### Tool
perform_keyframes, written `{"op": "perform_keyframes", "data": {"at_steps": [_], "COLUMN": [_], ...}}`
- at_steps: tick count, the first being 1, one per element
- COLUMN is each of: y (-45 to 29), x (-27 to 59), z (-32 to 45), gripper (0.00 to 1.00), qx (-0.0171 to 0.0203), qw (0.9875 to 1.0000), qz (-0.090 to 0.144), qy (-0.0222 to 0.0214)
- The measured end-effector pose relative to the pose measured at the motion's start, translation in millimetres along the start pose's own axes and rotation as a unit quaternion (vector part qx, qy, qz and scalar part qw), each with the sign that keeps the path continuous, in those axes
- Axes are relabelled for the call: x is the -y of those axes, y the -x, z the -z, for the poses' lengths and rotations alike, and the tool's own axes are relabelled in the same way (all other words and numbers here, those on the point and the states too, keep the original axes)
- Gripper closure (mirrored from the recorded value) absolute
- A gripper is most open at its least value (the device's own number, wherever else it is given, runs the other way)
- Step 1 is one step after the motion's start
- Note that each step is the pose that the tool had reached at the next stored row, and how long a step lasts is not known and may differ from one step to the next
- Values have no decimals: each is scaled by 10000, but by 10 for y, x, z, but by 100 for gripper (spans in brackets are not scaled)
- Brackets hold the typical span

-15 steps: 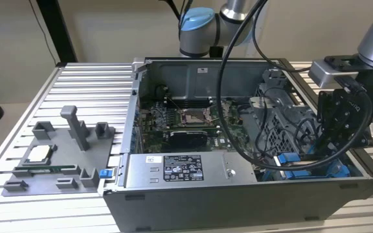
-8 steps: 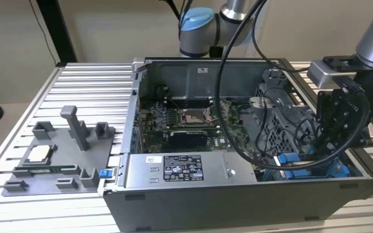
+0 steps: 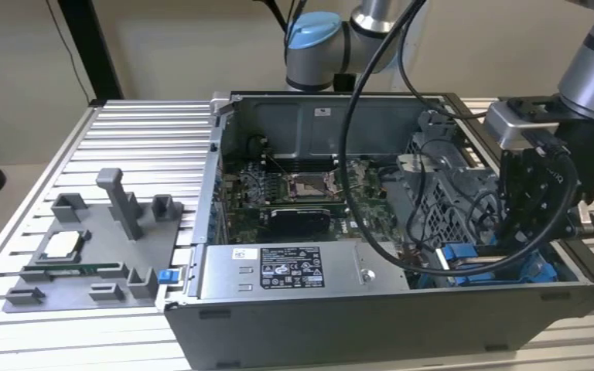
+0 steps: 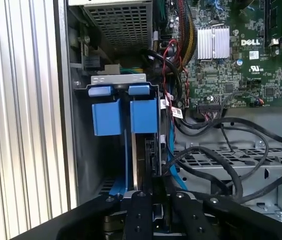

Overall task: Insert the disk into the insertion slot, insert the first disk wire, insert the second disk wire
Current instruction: 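Insert the first disk wire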

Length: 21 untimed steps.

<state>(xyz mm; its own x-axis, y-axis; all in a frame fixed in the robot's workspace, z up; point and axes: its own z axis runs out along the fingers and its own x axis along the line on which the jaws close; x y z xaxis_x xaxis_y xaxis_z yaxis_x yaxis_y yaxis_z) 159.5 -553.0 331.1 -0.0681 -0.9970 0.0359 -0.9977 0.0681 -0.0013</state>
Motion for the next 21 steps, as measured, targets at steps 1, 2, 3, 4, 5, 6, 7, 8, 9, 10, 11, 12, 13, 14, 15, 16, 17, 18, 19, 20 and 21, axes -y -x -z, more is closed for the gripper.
{"op": "perform_keyframes", "data": {"at_steps": [1,2,3,4,5,6,7,8,9,10,11,12,13,14,15,16,17,18,19,20,21], "y": [-2,-4,-6,-7,-8,-10,-12,-13,-15,-16,-16,-16,-16,-16,-16,-16,-15,-12,-10,-8,-6], "x": [0,0,1,1,1,1,1,1,1,1,2,2,2,2,3,11,31,61,94,121,147], "z": [29,79,130,177,221,268,313,360,405,440,455,454,454,454,455,456,456,455,456,455,456], "gripper": [100,0,0,0,0,0,0,0,0,0,0,0,0,0,0,0,0,0,0,0,0], "qx": [5,1,-5,-3,-3,-5,-4,-5,-5,-6,-5,-4,-4,-3,-5,-6,-6,-6,-9,-12,-16], "qw": [10000,10000,10000,10000,10000,10000,10000,10000,10000,10000,10000,10000,10000,10000,10000,10000,10000,10000,10000,9999,9999], "qz": [0,0,0,1,1,1,1,1,1,1,1,1,1,1,1,1,1,1,3,4,7], "qy": [0,0,-1,-1,-1,-1,-1,-1,-1,-1,-1,-1,-1,-1,-1,-1,2,22,56,104,155]}}
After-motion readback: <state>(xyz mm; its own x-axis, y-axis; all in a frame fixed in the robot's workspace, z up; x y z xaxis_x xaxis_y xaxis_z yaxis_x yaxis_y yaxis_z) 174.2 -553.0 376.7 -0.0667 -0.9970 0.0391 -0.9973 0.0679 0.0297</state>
